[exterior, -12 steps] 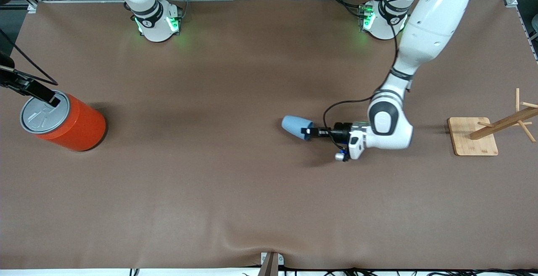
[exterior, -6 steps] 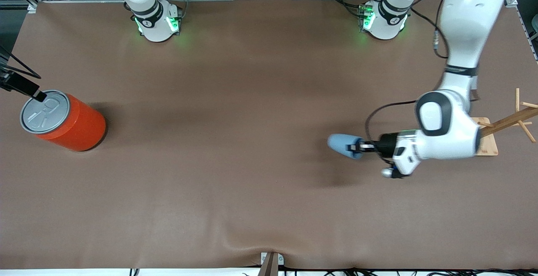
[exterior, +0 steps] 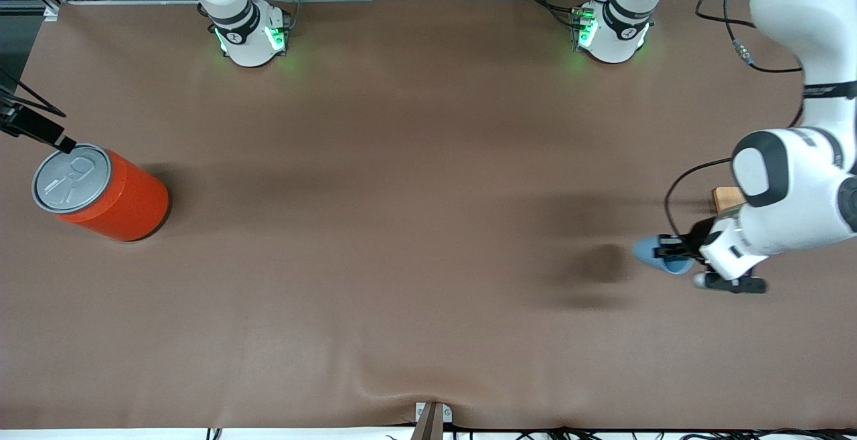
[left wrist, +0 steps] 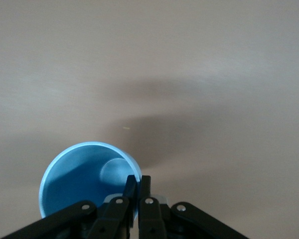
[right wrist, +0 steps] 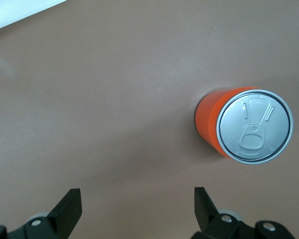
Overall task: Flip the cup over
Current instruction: 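Carry the cup with the left gripper toward the wooden board, turning it upright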
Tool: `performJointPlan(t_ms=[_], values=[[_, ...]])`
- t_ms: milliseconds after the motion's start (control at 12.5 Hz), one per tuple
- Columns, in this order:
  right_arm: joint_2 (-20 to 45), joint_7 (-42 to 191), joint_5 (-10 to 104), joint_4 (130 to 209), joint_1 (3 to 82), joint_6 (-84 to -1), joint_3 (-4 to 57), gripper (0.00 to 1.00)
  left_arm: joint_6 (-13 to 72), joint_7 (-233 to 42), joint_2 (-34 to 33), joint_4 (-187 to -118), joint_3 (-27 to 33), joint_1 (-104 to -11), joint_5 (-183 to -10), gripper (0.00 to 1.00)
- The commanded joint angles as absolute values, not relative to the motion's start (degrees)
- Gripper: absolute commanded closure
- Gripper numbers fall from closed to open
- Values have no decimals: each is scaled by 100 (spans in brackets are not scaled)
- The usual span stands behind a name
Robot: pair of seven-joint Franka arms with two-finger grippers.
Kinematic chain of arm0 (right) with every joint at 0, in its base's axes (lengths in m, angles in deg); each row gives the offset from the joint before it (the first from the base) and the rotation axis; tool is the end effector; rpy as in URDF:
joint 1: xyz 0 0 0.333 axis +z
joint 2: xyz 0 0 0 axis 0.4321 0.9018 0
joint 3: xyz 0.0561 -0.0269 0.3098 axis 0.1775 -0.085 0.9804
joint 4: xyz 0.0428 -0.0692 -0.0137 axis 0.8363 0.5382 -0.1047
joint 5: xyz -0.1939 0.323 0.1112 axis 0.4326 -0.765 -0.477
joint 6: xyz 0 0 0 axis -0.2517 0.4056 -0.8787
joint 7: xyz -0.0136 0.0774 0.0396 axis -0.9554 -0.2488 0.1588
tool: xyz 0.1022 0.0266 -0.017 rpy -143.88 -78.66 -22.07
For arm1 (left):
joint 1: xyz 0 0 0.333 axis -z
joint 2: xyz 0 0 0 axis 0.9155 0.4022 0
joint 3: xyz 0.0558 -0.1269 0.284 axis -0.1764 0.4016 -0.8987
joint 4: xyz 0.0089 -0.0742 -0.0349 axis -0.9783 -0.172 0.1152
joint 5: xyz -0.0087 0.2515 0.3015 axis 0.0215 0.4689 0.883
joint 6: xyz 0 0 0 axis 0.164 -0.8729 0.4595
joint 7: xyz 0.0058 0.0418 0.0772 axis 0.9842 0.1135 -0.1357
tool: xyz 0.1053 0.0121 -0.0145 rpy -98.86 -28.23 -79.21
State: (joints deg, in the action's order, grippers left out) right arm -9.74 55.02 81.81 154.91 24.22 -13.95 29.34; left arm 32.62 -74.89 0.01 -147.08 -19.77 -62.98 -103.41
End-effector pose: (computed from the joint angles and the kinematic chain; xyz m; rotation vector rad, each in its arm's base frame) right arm 0.5566 -0.0354 0.6535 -3.0579 0.5011 -0.0219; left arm 0.6731 -0.0046 0.3502 2.9349 -0.1390 0.0293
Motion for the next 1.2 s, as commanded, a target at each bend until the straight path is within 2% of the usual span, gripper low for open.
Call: performJointPlan(t_ms=[0,241,642,882,1123], values=[[-1029,5573,8085,15447,2499,-1290,2898,0,4386,-6944,-298,-15668,-1936,-6540,-10188,100],[-1100,5573,8093,15535,2525,-1317,2898,0,5584,-6925,-466,-16426,-1936,-6488,-10162,100],[-1109,5573,8120,15553,2525,-1290,2898,0,5805,-6934,-931,-17147,-1927,-6330,-10162,100],[-1091,5591,8111,15562,2490,-1281,2872,0,6769,-6881,-1037,-17788,-1909,-6225,-10162,100],[-1091,5591,8111,15562,2525,-1255,2863,0,6826,-6872,-1046,-17825,-1909,-6189,-10162,100]])
